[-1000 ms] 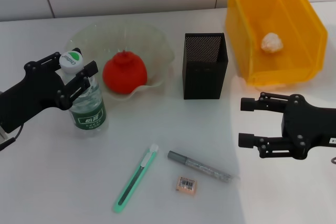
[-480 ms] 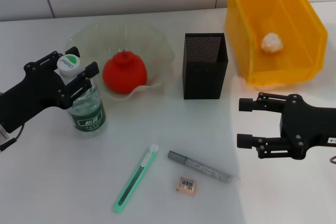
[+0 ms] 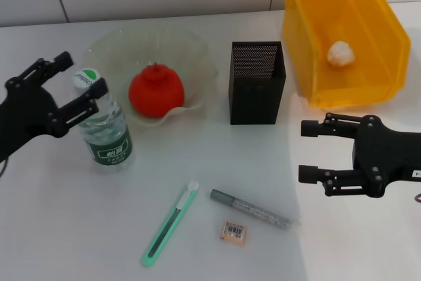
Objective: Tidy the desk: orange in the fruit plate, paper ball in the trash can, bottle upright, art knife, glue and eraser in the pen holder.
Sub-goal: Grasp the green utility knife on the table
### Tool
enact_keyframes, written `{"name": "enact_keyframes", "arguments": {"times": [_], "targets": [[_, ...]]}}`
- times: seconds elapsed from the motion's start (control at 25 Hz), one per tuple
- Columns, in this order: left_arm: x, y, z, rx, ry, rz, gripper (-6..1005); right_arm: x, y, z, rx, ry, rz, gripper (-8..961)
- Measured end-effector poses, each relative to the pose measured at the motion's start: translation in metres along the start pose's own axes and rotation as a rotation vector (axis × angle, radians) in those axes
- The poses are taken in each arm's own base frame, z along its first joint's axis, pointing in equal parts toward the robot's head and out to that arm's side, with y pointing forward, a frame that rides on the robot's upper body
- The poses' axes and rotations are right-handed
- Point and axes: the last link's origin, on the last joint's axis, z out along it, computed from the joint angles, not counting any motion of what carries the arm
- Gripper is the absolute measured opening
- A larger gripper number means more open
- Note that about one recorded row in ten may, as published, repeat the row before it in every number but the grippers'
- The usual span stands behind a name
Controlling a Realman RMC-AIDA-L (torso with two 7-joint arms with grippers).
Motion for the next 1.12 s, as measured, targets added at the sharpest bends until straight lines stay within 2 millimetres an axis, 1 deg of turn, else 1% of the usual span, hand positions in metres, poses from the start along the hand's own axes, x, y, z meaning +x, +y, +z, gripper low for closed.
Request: {"name": "enact_keyframes", "arguments": {"times": [0.04,0.08,0.12,0.16,0.2,0.28,0.32,0.36,0.4,0.44,0.52,0.56,0.6,0.68,0.72,0.76,0.8,0.96,1.0,1.08,1.12], "targets": [[0.000,0.000,0.000,0.000,0.000,0.000,792,0.000,0.000,-0.002,0.002,0.003,-0.006,795],[0.001,0.000,-0.006,0.008,0.011,-0.003,795,0.000,0.000,-0.003,0.001,0.006,-0.017,795],[0.004,0.003,-0.018,0.005,0.039,-0.019,797,0.001,0.001,-0.005,-0.003,0.020,-0.036,795],[0.004,0.003,-0.018,0.005,0.039,-0.019,799,0.001,0.001,-0.005,-0.003,0.020,-0.036,794],[0.008,0.010,-0.030,-0.036,0.079,-0.055,801,0.002,0.001,-0.006,-0.007,0.034,-0.047,794],[0.010,0.013,-0.033,-0.057,0.090,-0.069,801,0.006,0.002,-0.008,-0.015,0.072,-0.068,794],[0.012,0.024,-0.037,-0.133,0.095,-0.103,801,0.009,0.002,-0.009,-0.021,0.101,-0.078,794],[0.012,0.024,-0.037,-0.133,0.095,-0.103,801,0.009,0.002,-0.009,-0.021,0.101,-0.078,794],[0.011,0.034,-0.038,-0.206,0.060,-0.136,801,0.010,0.001,-0.010,-0.023,0.115,-0.079,794],[0.011,0.034,-0.038,-0.206,0.060,-0.136,801,0.011,0.001,-0.011,-0.024,0.125,-0.078,794],[0.009,0.047,-0.035,-0.285,-0.017,-0.186,800,0.013,0.001,-0.016,-0.007,0.125,-0.071,794],[0.009,0.047,-0.035,-0.285,-0.017,-0.186,800,0.013,0.001,-0.016,-0.007,0.125,-0.071,794],[0.009,0.052,-0.035,-0.311,-0.040,-0.202,800,0.014,0.002,-0.018,0.002,0.122,-0.068,794],[0.013,0.062,-0.032,-0.361,-0.068,-0.225,800,0.016,0.002,-0.024,0.018,0.120,-0.060,794],[0.020,0.070,-0.025,-0.393,-0.099,-0.232,800,0.019,0.004,-0.030,0.030,0.127,-0.048,794],[0.020,0.070,-0.025,-0.393,-0.099,-0.232,800,0.019,0.004,-0.030,0.030,0.127,-0.048,794],[0.023,0.074,-0.021,-0.407,-0.117,-0.226,800,0.021,0.005,-0.033,0.035,0.132,-0.040,794],[0.032,0.085,0.003,-0.353,-0.321,-0.173,800,0.025,0.006,-0.039,0.050,0.137,-0.027,795],[0.038,0.089,0.010,-0.327,-0.394,-0.153,799,0.026,0.007,-0.041,0.058,0.141,-0.022,795],[0.045,0.090,0.016,-0.301,-0.457,-0.148,799,0.027,0.007,-0.041,0.060,0.143,-0.020,795],[0.052,0.093,0.023,-0.277,-0.525,-0.159,799,0.028,0.007,-0.041,0.062,0.145,-0.017,795]]}}
